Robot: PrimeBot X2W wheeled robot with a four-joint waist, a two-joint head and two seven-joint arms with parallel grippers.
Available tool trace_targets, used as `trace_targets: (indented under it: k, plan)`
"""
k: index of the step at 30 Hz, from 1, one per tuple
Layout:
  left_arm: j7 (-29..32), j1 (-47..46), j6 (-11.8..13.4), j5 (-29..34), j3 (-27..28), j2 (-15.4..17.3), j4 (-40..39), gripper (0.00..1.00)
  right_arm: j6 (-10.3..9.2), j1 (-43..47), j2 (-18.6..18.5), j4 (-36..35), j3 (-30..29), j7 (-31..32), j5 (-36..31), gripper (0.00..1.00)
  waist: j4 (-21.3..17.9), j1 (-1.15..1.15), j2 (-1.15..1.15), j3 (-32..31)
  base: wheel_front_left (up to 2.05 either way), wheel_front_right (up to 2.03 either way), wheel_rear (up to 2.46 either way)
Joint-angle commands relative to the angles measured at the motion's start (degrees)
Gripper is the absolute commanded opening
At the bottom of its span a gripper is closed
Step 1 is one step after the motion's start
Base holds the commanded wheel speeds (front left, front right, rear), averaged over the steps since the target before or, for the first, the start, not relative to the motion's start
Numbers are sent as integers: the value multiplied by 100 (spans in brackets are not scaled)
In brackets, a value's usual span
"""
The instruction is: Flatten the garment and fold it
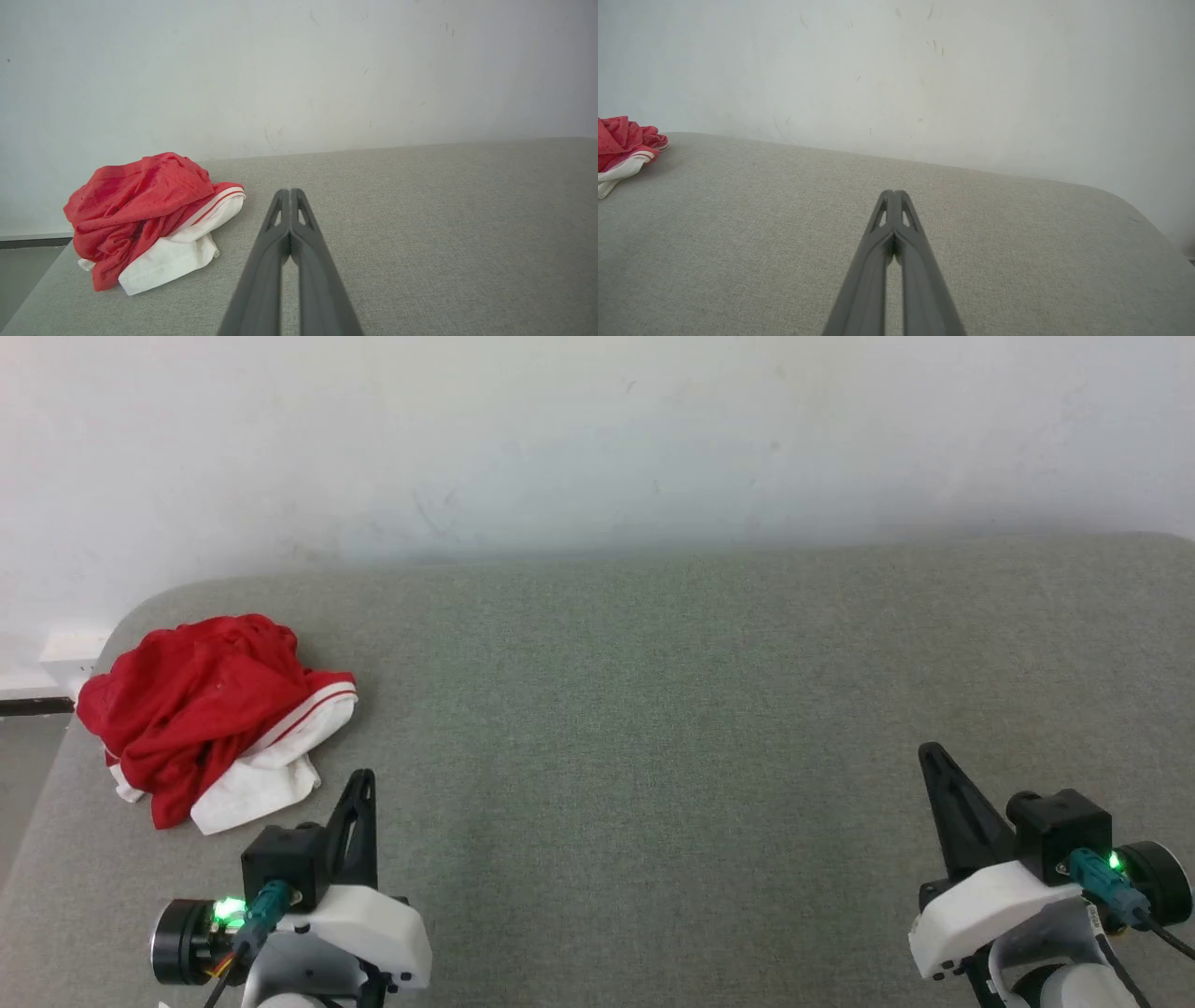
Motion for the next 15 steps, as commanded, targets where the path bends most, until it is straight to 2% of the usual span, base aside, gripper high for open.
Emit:
trace_targets:
  k: [1, 6, 7, 15]
  plan:
    - [2, -73, -46, 38, 21, -14, -26, 0, -5, -44, 17, -27, 2, 3, -27, 0, 0, 0, 0, 0, 0, 0, 0]
    - [2, -73, -46, 38, 21, -14, -26, 0, -5, -44, 17, -27, 2, 3, -27, 0, 0, 0, 0, 0, 0, 0, 0]
    - [0, 0, 0, 0, 0, 0, 0, 100, 0, 0, 0, 0, 0, 0, 0, 100, 0, 0, 0, 0, 0, 0, 0]
    - [-54, 21, -4, 0, -14, 7, -12, 100, 0, 7, -1, 23, -65, -54, 60, 100, 2, 0, 0, 4, 0, 0, 0]
